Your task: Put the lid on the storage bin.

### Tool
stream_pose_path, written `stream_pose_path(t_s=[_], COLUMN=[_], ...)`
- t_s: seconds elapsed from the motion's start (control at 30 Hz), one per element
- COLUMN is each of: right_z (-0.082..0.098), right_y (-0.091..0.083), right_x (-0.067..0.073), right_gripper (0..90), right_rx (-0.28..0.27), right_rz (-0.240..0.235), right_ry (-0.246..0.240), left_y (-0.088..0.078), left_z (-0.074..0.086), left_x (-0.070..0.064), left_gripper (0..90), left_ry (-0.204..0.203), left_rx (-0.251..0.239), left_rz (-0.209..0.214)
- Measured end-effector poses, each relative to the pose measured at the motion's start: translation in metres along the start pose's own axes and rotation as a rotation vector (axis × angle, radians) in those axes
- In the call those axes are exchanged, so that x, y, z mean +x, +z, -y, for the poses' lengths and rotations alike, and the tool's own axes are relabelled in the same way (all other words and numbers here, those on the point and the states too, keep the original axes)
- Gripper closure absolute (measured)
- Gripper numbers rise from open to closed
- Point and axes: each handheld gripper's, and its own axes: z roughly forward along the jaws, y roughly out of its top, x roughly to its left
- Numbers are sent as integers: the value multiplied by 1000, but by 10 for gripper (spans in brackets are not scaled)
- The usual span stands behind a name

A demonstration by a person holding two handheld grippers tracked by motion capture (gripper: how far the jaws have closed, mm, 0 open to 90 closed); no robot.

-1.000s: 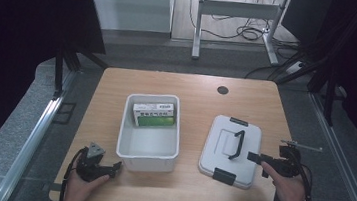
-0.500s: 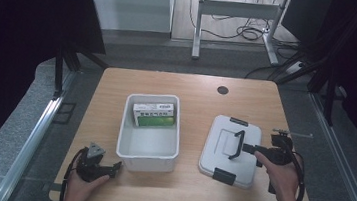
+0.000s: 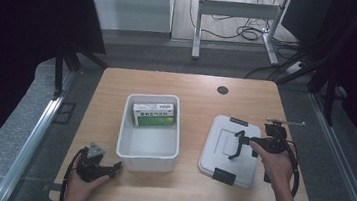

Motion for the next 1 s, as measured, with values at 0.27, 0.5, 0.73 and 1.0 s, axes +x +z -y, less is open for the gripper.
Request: stream_pose_path(t_s=[0.27,0.5,0.73,1.0], right_z=[-10,-11,-15,-13], right_y=[11,24,33,52], right_x=[4,8,3,-4], right_gripper=[470,481,537,630], right_rx=[44,93,121,183], right_rz=[29,66,83,121], right_ry=[6,6,37,79], left_y=[0,1,1,1], left_z=[0,-1,-1,-1], left_x=[0,0,0,0], left_gripper=[123,120,120,120], left_ry=[0,0,0,1], left_rx=[0,1,1,1], left_rz=[1,0,0,1])
